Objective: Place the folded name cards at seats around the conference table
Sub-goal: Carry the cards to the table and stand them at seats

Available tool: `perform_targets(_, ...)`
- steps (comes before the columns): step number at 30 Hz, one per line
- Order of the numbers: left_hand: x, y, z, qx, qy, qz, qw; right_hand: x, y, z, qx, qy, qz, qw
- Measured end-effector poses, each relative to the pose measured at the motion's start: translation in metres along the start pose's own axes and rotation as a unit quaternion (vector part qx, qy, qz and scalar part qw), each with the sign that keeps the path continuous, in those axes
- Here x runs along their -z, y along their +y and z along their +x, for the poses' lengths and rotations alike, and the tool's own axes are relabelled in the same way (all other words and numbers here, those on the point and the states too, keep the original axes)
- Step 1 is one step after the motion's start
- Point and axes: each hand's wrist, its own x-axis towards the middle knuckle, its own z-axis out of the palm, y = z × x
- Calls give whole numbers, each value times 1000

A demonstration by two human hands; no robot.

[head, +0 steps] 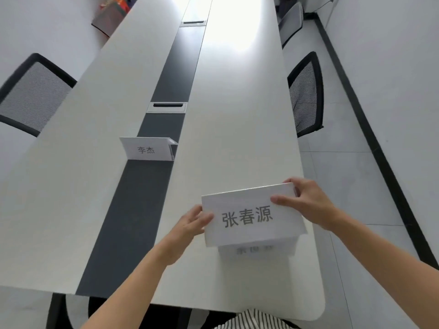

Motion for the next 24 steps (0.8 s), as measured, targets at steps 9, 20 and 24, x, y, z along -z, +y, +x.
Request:
perform_targets(9, 26, 7, -16, 16, 53, -216, 975, -24, 6, 22, -94, -74, 82, 989)
perform_targets(20, 87, -47, -25, 96, 87, -273, 953, -18, 96, -10, -160, -106, -334, 923)
perform_targets(24, 87, -49, -20, 98, 81, -293, 948, -17, 88, -14, -153, -62, -337, 927)
